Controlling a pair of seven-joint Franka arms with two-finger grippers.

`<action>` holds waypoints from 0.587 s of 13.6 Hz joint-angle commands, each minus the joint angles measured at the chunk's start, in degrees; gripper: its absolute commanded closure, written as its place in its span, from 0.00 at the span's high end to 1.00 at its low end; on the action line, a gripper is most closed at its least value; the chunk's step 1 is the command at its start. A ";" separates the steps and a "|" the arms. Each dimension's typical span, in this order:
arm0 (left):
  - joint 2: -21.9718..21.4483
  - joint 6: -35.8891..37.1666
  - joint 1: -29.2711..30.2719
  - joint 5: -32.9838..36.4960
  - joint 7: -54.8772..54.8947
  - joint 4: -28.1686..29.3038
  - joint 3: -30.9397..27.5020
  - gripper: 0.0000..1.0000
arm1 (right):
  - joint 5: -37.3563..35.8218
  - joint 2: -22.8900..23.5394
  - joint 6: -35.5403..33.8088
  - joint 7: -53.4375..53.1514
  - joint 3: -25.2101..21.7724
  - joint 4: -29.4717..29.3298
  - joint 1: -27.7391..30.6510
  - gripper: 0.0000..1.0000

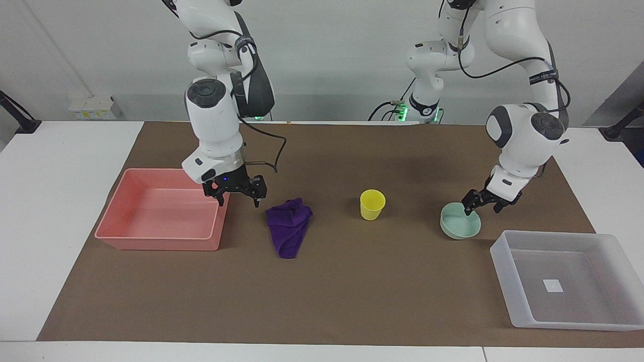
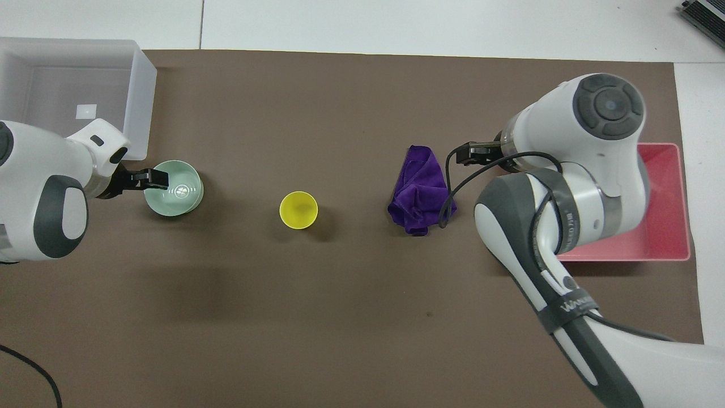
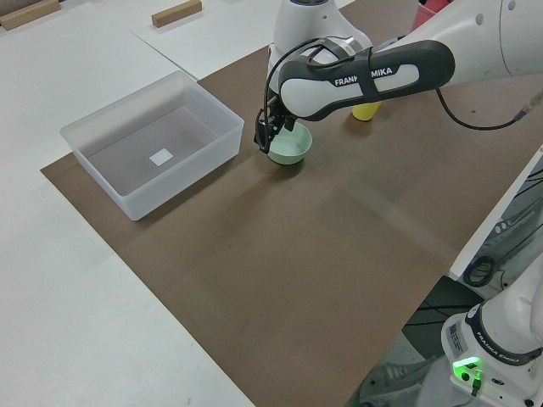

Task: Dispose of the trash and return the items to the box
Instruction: 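Grasp the green bowl rim with the left gripper while the right reaches cloth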

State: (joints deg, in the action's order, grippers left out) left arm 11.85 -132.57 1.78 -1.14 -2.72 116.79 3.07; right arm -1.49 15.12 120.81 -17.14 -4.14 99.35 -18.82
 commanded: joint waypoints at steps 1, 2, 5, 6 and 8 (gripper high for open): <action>1.59 -2.43 -0.54 -0.79 -0.53 0.55 -0.17 0.99 | -0.71 4.46 5.46 -3.85 0.01 -0.56 -2.61 1.00; 1.86 -2.43 -0.55 -0.79 -0.45 0.55 -0.17 0.92 | -0.71 5.96 8.01 -5.86 0.01 -0.56 -3.41 1.00; 1.77 -1.73 -0.46 -0.79 -0.36 0.55 -0.17 0.02 | -0.89 7.82 10.32 -7.11 -0.08 -0.73 -4.74 1.00; 1.86 -1.82 -0.46 -0.79 -0.10 0.55 -0.17 0.00 | -1.15 8.26 10.67 -7.11 -0.08 -0.73 -4.82 1.00; 1.77 -1.64 -0.54 -0.79 0.17 0.55 -0.08 0.00 | -1.50 10.01 12.33 -7.11 -0.08 -0.65 -5.70 1.00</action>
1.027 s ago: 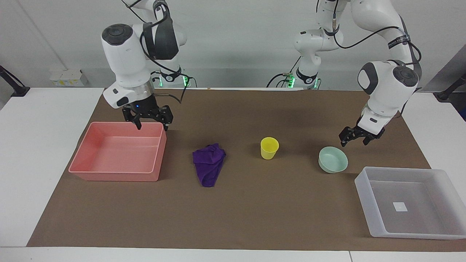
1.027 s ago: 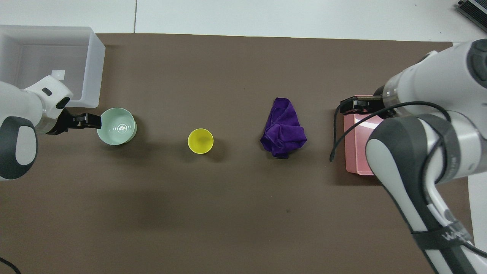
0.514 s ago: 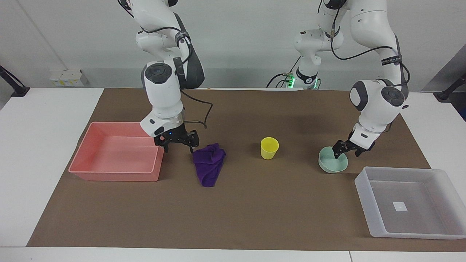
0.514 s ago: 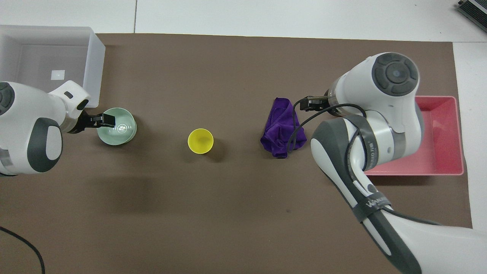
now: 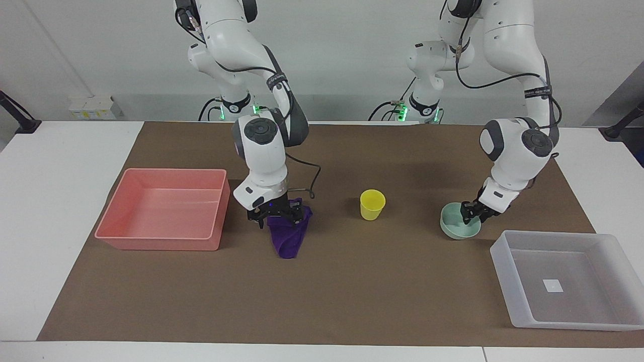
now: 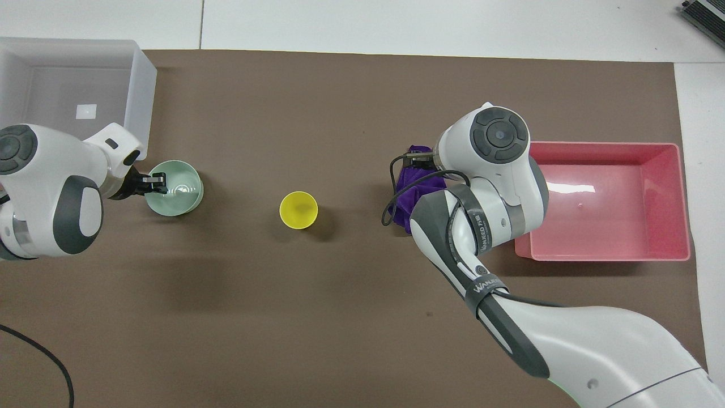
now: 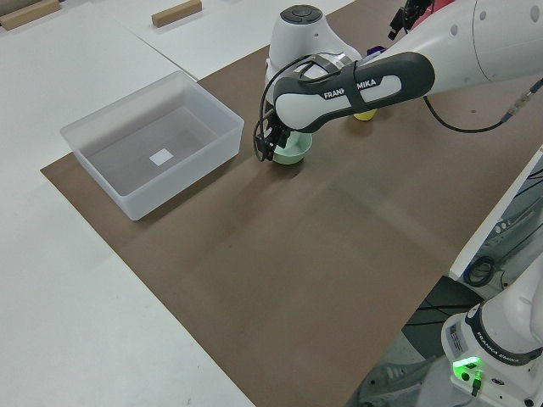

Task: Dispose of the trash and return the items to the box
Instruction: 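Grasp the green bowl rim with the left gripper while the right reaches cloth, then carry the bowl into the clear box while the right gripper grasps cloth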

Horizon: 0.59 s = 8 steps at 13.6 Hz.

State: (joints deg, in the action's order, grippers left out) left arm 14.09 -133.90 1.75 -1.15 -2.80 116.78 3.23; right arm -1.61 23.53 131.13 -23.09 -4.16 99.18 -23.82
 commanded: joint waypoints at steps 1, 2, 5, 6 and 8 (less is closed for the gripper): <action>-0.46 -0.22 -0.60 -0.69 0.25 0.47 -0.16 0.00 | -1.38 1.70 2.38 -1.16 -0.06 -0.57 -0.88 1.00; -0.46 0.04 -0.52 -0.69 0.25 0.38 -0.16 0.00 | -1.38 2.13 2.99 -1.16 0.03 -0.48 -0.97 1.00; -1.16 1.61 -0.25 -0.69 1.13 -0.32 -0.16 0.00 | -1.46 4.07 4.75 -1.52 -0.06 1.00 -3.34 1.00; -1.52 2.93 0.18 -0.69 1.66 -1.02 -0.07 0.00 | -1.81 3.81 4.84 -1.25 -0.06 2.23 -3.34 1.00; -2.13 5.13 0.36 -0.78 1.75 -3.13 -0.16 0.00 | -2.17 3.54 4.49 -1.16 -0.06 2.77 -3.25 1.00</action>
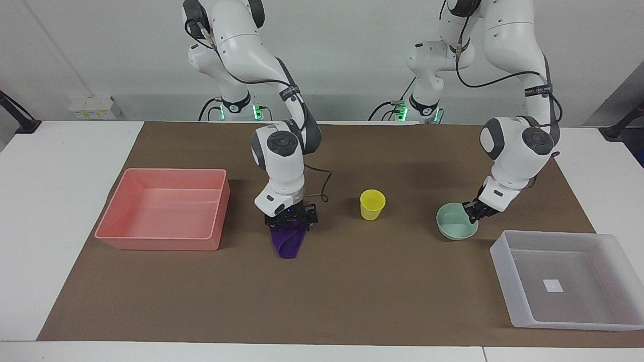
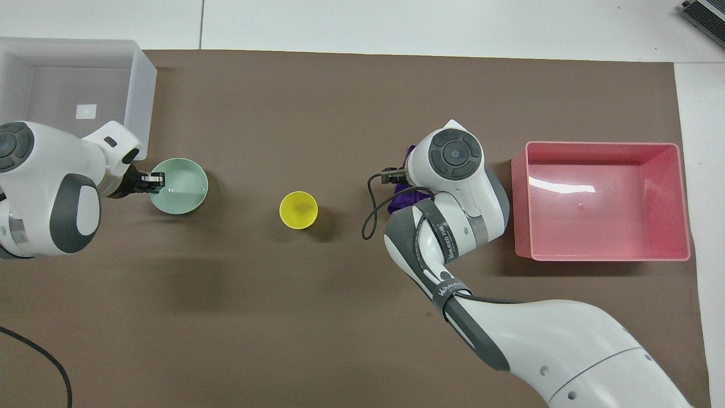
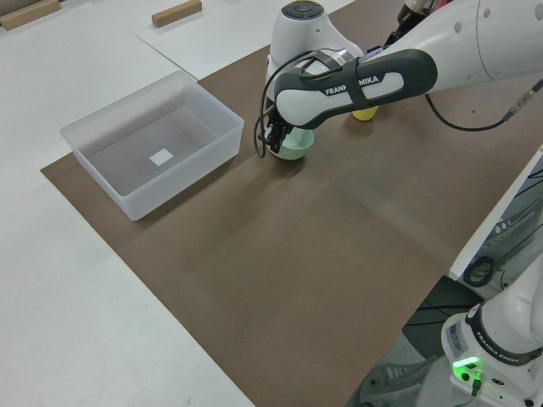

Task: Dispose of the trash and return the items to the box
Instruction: 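Carry the bowl into the clear box while the right gripper grasps cloth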

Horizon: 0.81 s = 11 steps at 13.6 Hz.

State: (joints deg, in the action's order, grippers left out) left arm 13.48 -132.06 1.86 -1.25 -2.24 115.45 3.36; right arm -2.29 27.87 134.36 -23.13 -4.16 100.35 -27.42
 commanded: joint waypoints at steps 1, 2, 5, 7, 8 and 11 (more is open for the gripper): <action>-1.70 5.04 0.43 -0.59 1.19 -3.28 -0.20 0.00 | -1.49 -0.89 0.64 -1.21 0.03 1.86 0.26 0.82; -2.05 7.58 1.12 -0.68 1.36 -5.30 -0.20 0.00 | -1.49 -1.15 0.20 -1.56 -0.06 2.56 0.26 0.41; -2.49 13.83 2.36 -0.68 2.24 -10.75 -0.11 0.00 | -1.40 -1.33 -1.03 -4.89 -0.06 2.48 0.35 0.00; -1.88 16.22 2.97 -1.20 2.24 -14.44 -0.20 0.00 | -1.32 -1.33 -1.47 -5.52 -0.06 2.22 0.35 0.00; -1.61 16.05 3.32 -2.51 2.24 -15.07 -0.37 0.00 | -1.32 -1.42 -2.34 -6.04 -0.06 1.78 0.26 0.00; 0.40 16.13 5.00 -3.23 2.51 -19.36 -0.37 0.00 | -1.40 -4.57 -6.03 -10.18 0.03 1.16 0.18 0.00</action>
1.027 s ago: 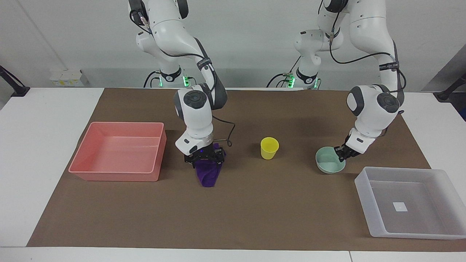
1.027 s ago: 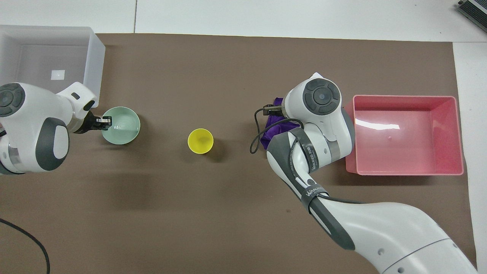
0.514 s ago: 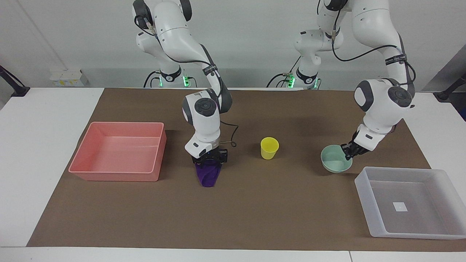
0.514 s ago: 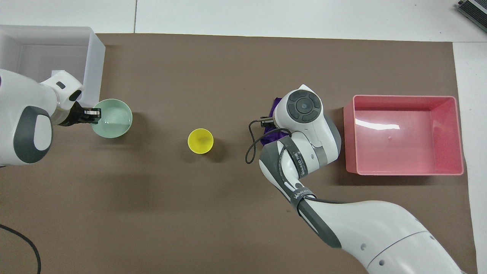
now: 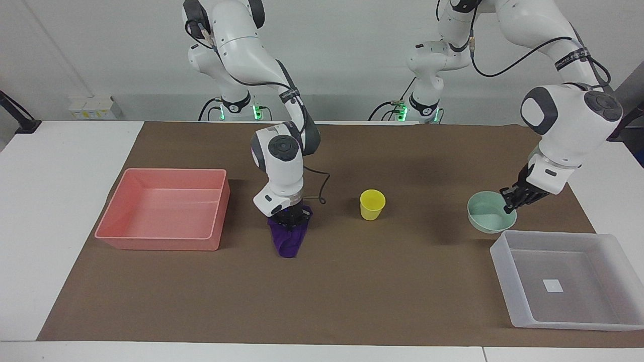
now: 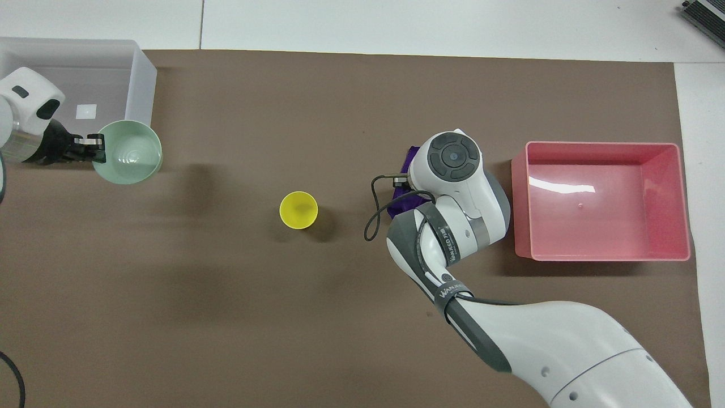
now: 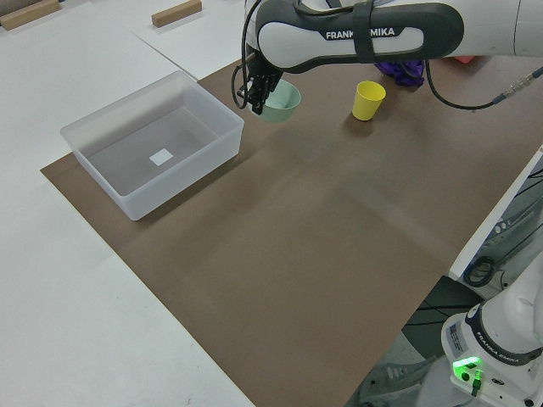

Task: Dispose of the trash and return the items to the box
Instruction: 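Carry the bowl into the clear box while the right gripper grasps cloth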

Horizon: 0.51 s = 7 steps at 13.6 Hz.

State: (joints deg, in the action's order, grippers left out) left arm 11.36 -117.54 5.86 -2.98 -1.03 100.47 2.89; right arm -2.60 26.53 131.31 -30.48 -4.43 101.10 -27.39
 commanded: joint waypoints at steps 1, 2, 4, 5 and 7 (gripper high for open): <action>3.40 2.22 1.78 -1.85 1.29 -6.58 0.10 0.00 | -1.09 -4.37 -3.94 -2.91 0.30 0.32 0.23 0.00; 4.19 2.75 2.83 -2.20 1.29 -7.39 0.19 0.00 | -1.00 -5.86 -5.34 -3.09 0.30 0.32 0.23 0.00; 6.64 3.11 3.98 -2.21 1.29 -10.97 0.19 0.00 | -0.92 -8.84 -9.73 -4.84 0.30 -0.99 0.14 0.00; 8.66 3.19 4.51 -2.29 1.29 -14.13 0.27 0.00 | -0.92 -10.17 -12.80 -6.50 0.39 -1.95 0.14 0.00; 12.61 5.47 5.82 -2.30 1.29 -20.98 0.36 0.00 | -0.92 -13.24 -17.38 -7.57 0.48 -2.75 -0.56 0.00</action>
State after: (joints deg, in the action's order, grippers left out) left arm 18.25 -115.96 10.18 -4.05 -0.89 89.07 2.83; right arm -2.60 16.34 117.79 -35.66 -4.30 98.62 -27.43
